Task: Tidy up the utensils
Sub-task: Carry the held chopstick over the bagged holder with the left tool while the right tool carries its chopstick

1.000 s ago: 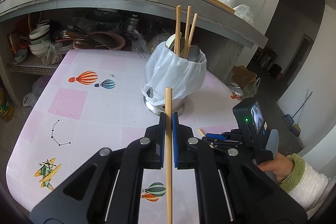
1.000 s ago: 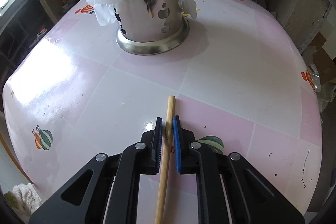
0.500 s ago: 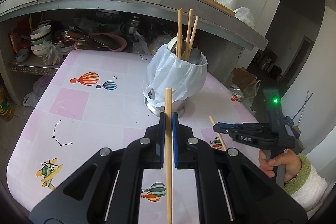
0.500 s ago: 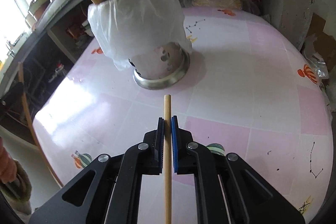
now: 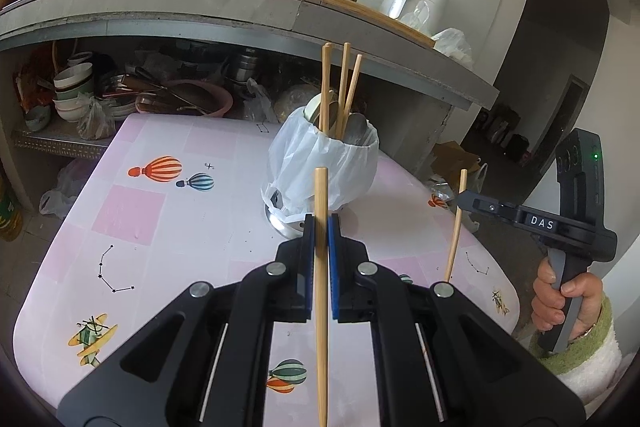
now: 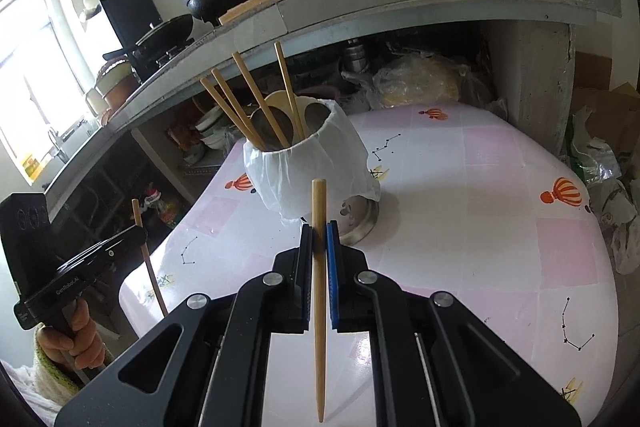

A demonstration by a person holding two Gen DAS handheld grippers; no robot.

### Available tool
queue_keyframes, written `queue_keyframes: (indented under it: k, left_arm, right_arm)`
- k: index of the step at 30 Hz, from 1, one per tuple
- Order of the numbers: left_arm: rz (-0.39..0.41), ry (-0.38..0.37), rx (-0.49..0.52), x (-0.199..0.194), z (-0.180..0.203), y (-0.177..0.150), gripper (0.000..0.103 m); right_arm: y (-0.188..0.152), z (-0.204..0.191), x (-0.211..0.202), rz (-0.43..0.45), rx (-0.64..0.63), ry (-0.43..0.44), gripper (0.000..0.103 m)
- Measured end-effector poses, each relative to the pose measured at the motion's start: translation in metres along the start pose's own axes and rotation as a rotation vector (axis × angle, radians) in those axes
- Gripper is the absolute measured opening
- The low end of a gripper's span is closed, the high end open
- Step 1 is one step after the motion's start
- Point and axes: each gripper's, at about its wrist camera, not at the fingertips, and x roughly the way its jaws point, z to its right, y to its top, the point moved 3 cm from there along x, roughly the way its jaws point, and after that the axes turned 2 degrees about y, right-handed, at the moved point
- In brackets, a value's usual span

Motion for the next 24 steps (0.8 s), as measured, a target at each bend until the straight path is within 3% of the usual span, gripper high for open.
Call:
queue_keyframes:
  k: [10, 24]
  left_arm:
    - [0.099, -0.027, 0.041, -0.022, 0.017, 0.035, 0.005]
    - [0.328, -0.113, 0.114, -0.044, 0.056, 0.150, 0.005]
  right_arm:
    - [0.010, 0.000, -0.029, 0.085, 0.002, 0.009, 0.007]
    - [0.011, 0.012, -0.040, 0.117, 0.025, 0.008, 0.007]
